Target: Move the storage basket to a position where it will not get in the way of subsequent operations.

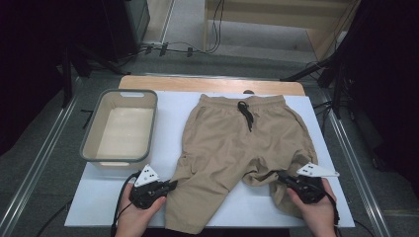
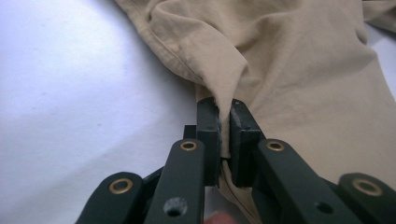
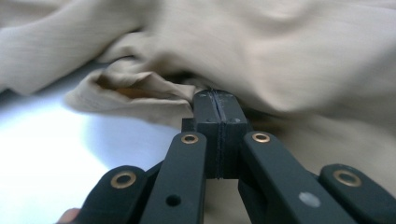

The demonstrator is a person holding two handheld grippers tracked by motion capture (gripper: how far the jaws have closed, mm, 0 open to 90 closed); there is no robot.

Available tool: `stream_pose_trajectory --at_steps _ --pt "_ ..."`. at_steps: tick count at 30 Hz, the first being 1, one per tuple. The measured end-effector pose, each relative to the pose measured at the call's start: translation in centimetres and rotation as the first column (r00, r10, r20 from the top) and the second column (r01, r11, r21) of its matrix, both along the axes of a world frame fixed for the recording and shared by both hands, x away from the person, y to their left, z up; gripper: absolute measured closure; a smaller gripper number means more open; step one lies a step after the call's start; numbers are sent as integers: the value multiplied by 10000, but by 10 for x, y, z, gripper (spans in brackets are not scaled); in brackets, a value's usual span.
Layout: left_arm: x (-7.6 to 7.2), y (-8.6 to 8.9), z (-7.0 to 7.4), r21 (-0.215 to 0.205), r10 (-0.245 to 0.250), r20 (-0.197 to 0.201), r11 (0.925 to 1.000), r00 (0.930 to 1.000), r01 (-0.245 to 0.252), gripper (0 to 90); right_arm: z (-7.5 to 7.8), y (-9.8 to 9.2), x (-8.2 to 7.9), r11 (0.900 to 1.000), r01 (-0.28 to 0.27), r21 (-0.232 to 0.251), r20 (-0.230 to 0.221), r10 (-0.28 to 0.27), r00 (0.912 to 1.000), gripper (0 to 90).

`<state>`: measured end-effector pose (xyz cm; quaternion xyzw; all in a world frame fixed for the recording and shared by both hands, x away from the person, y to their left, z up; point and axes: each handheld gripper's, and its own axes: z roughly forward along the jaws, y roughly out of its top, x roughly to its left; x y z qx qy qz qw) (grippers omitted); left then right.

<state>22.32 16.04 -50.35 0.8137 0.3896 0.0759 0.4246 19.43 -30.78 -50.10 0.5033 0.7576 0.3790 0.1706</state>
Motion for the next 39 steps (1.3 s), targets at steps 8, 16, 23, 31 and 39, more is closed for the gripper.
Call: stream_pose_trajectory --at_steps 8,16,23,31,39 --pt "4 6 0 -108 313 50 9995 9995 -312 785 -1 -55 -3 9763 2158 157 37 -2158 9764 869" --pt "-17 -6 25 -632 -38 1202 9979 9927 114 419 20 -28 -10 9899 957 1043 1759 -1131 9779 604" --pt "-37 -41 31 -679 -1129 1236 9902 9859 1219 397 29 21 -15 9925 -612 1057 2292 356 9727 603" --pt "-52 -81 16 47 -2488 716 9685 9659 2492 340 10 62 -5 9859 -1589 517 1727 1479 9738 556" --pt "-58 -98 1 854 -3324 469 9409 9420 3278 304 -14 67 11 9936 -1124 -126 897 1131 9895 344"
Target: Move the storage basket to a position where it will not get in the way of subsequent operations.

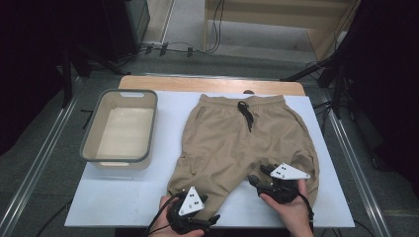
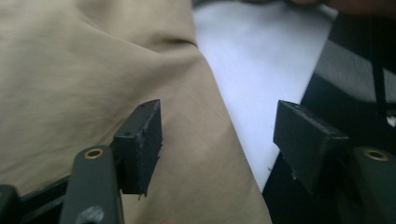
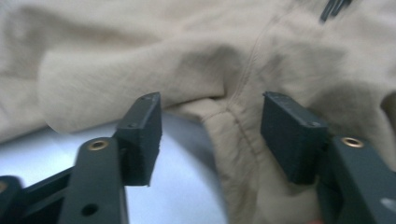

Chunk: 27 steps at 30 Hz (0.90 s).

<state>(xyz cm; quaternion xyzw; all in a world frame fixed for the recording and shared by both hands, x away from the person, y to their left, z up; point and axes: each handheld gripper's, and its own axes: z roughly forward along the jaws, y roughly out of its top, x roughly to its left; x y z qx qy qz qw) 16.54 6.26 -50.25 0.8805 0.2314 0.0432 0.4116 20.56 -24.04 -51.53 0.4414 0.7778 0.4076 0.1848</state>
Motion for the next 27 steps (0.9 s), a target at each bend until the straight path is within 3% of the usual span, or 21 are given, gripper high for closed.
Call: stream_pose_trajectory --at_steps 4,8,11,14,19,27 --pt "-2 -5 -6 603 -45 218 9982 9998 31 318 -6 7 1 9964 -56 -851 -24 54 10000 354" --pt "0 -4 -8 774 180 380 9968 9991 -209 441 -9 12 3 9880 134 -1536 -140 -158 9998 535" --pt "2 0 -7 625 112 50 9980 9999 -115 571 -8 9 4 9903 345 -1347 -379 -400 9985 754" --pt "4 2 -5 582 -62 -216 9983 9997 74 706 -6 -2 6 9937 497 -1008 -700 -570 9959 853" --pt "8 8 1 260 -304 -612 9991 9977 321 876 2 -21 3 9944 880 -581 -553 -912 9943 870" --pt "16 27 28 -1020 -46 -671 9948 9977 -22 892 21 -51 -10 9921 1249 81 181 -1251 9920 870"
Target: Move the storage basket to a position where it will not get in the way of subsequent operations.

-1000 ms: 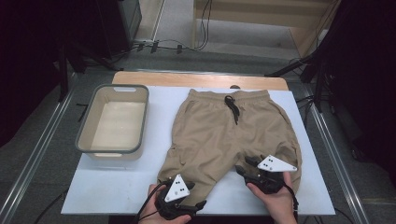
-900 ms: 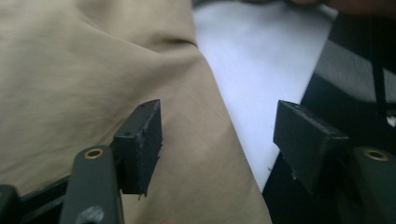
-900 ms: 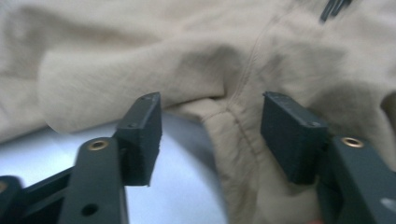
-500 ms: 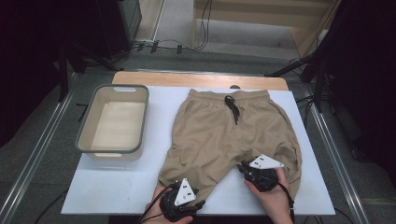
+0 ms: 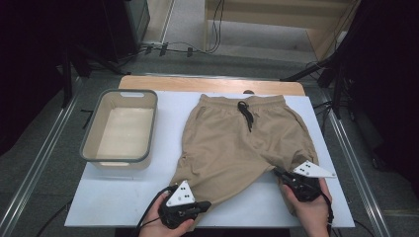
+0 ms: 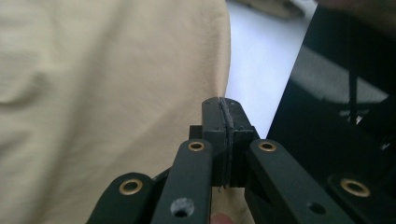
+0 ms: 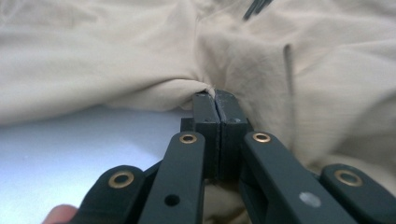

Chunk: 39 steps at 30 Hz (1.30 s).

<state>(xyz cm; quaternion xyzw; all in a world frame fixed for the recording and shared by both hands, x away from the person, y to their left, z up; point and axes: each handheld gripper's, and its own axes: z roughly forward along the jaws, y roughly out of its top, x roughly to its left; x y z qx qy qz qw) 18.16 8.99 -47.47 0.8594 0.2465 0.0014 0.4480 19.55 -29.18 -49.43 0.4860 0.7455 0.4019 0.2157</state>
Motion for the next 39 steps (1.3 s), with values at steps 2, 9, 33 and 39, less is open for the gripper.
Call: stream_pose_trajectory --at_steps 2,9,33,39 --pt "5 6 5 -120 241 99 9996 9997 -240 892 5 -6 -3 9999 25 137 124 -26 9999 871" --pt "35 23 7 -259 1237 432 9921 9914 -1227 893 10 -1 3 10000 -31 62 469 28 9989 864" --pt "57 28 -37 479 2244 78 9733 9745 -2245 868 -17 79 -9 9569 -2867 473 88 2866 9580 258" --pt "56 26 -38 586 2176 155 9742 9759 -2181 863 -24 96 -5 9407 -3351 537 -92 3360 9418 500"
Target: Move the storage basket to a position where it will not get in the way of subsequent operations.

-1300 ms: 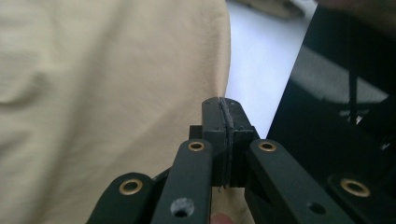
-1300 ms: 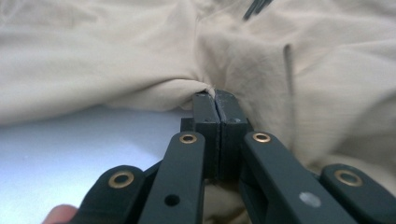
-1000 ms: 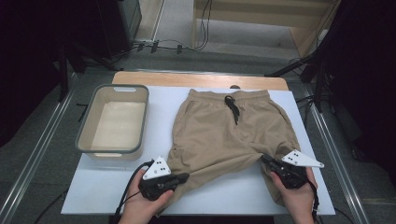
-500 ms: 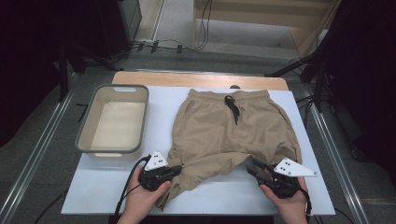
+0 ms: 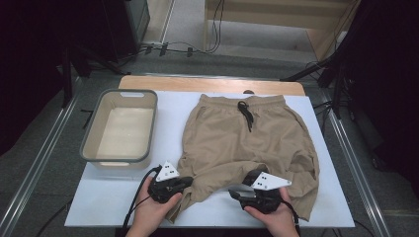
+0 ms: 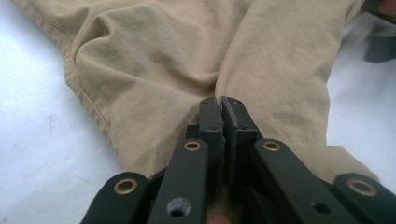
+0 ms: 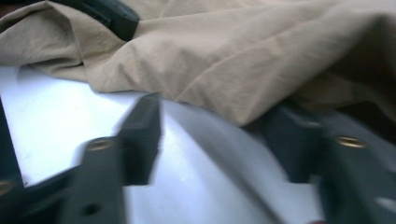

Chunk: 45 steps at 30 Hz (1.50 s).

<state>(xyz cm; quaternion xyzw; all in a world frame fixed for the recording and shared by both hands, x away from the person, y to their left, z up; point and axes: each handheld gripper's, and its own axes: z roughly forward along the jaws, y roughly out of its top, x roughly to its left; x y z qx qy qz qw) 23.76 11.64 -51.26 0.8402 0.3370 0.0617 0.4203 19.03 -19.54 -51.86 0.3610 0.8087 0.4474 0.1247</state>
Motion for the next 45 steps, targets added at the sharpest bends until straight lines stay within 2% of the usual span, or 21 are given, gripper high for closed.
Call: stream_pose_trajectory --at_steps 3,7,10,14,15,17,18,21,23,25,27,29,30,32,34,35,37,39,42,43,45 --pt "0 0 0 18 -29 2 10000 10000 29 859 4 -3 -3 9991 -319 292 -49 321 9995 697" --pt "-1 0 0 8 -83 33 10000 10000 83 837 15 -12 -8 9957 -450 813 -42 455 9990 842" --pt "-1 0 0 -12 -218 53 9998 9997 218 804 26 -19 -11 9887 -456 1427 5 460 9989 877" --pt "-2 0 1 -63 -370 129 9993 9992 370 732 38 -22 -14 9878 -344 1521 402 285 9988 879" --pt "-3 1 2 -232 -417 134 9988 9990 420 709 38 -22 -14 9888 -299 1460 460 235 9987 879" --pt "-6 2 6 -968 -853 116 9916 9963 861 660 38 -23 -14 9891 -132 1468 496 59 9987 879" --pt "-10 1 12 -1159 -968 259 9883 9950 991 639 38 -24 -13 9880 -82 1542 444 14 9990 879" --pt "-23 -8 32 -1627 -1559 937 9720 9833 1696 580 41 -28 -12 9811 174 1928 338 -243 9991 879" --pt "-32 -16 41 -1739 -1931 1230 9615 9734 2127 577 43 -27 -11 9818 271 1879 307 -334 9990 879" --pt "-37 -27 42 -1523 -2341 1285 9556 9637 2524 577 42 -25 -10 9829 357 1808 303 -419 9987 879" --pt "-39 -38 36 -846 -2497 1295 9615 9596 2616 541 41 -21 -8 9838 330 1765 315 -391 9987 879" --pt "-35 -46 25 -344 -2412 1132 9685 9638 2464 470 42 -18 -7 9845 376 1710 384 -448 9983 878" --pt "-32 -48 20 -220 -2291 940 9724 9689 2321 429 42 -18 -6 9855 397 1652 440 -476 9979 878" --pt "-25 -51 12 -185 -2048 636 9783 9767 2063 419 41 -15 -2 9872 496 1518 473 -574 9972 877" --pt "-22 -55 5 116 -1966 502 9805 9792 1963 407 36 -12 6 9895 587 1319 313 -634 9975 828" --pt "-21 -57 3 322 -1943 500 9807 9797 1929 407 32 -9 9 9908 659 1178 178 -684 9975 785" --pt "-22 -59 0 668 -1929 533 9796 9798 1893 422 24 -5 15 9940 369 1033 -225 -348 9991 716" --pt "-22 -59 0 758 -1905 546 9796 9802 1861 511 17 -2 17 9960 156 878 -344 -126 9993 628" --pt "-19 -57 -1 501 -2077 120 9771 9781 2069 768 8 2 18 9979 -75 636 -601 113 9981 490" --pt "-19 -57 0 459 -2120 52 9763 9773 2116 821 6 4 17 9986 -166 503 -618 197 9979 484" --pt "-21 -56 1 313 -2238 -7 9742 9746 2237 858 2 9 16 9981 -472 387 -640 496 9967 499"
